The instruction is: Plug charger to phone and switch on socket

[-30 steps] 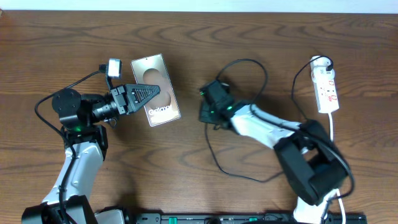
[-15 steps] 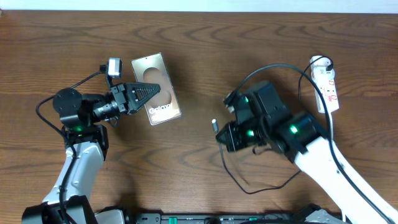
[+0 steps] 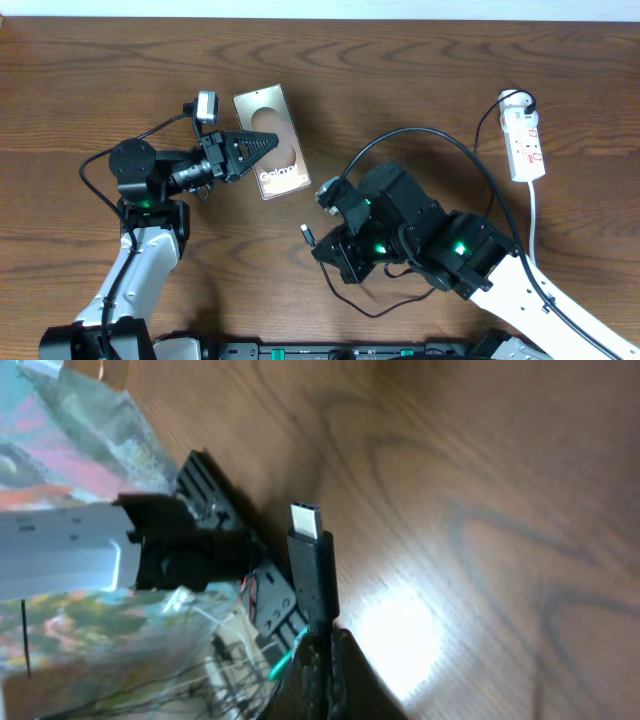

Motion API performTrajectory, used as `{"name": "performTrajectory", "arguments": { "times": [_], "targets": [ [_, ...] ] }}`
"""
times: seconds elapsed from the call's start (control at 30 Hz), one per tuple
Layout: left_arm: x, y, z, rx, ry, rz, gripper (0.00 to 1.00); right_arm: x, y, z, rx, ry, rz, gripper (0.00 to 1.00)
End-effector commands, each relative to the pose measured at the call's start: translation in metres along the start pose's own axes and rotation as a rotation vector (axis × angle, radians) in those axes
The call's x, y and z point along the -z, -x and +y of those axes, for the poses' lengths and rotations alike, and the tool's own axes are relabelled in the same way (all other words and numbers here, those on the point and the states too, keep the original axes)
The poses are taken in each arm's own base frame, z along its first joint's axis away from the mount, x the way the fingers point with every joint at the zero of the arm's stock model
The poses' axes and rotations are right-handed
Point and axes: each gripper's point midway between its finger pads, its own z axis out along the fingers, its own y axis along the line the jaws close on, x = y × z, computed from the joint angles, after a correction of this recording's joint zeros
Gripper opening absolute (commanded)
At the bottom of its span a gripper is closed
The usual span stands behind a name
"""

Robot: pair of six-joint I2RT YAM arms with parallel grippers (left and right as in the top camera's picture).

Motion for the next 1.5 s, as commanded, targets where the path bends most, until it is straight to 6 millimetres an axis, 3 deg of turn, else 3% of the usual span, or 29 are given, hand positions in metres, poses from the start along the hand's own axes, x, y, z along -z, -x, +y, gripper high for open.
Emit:
{"name": "performTrajectory", "arguments": {
  "times": [0.0, 0.5, 0.87, 1.47],
  "targets": [
    [-0.002, 0.005, -0.012, -0.055, -0.013, -0.006, 0.07, 0.000, 0.007, 0.001, 0.039, -0.004, -0.032, 0.01],
    [-0.002, 0.003, -0.012, -0.074, -0.015, 0.004, 0.07, -0.001, 0.030, 0.001, 0.075, -0.016, -0.122, 0.01],
    [-0.002, 0.004, -0.013, -0.082, -0.016, 0.004, 0.07, -0.028, 0.027, -0.008, 0.001, 0.004, -0.053, 0.01],
    [-0.002, -0.003, -0.014, -0.135, -0.024, 0.040, 0.07, -0.024, 0.042, -0.016, -0.010, -0.015, -0.113, 0.01]
  ]
}}
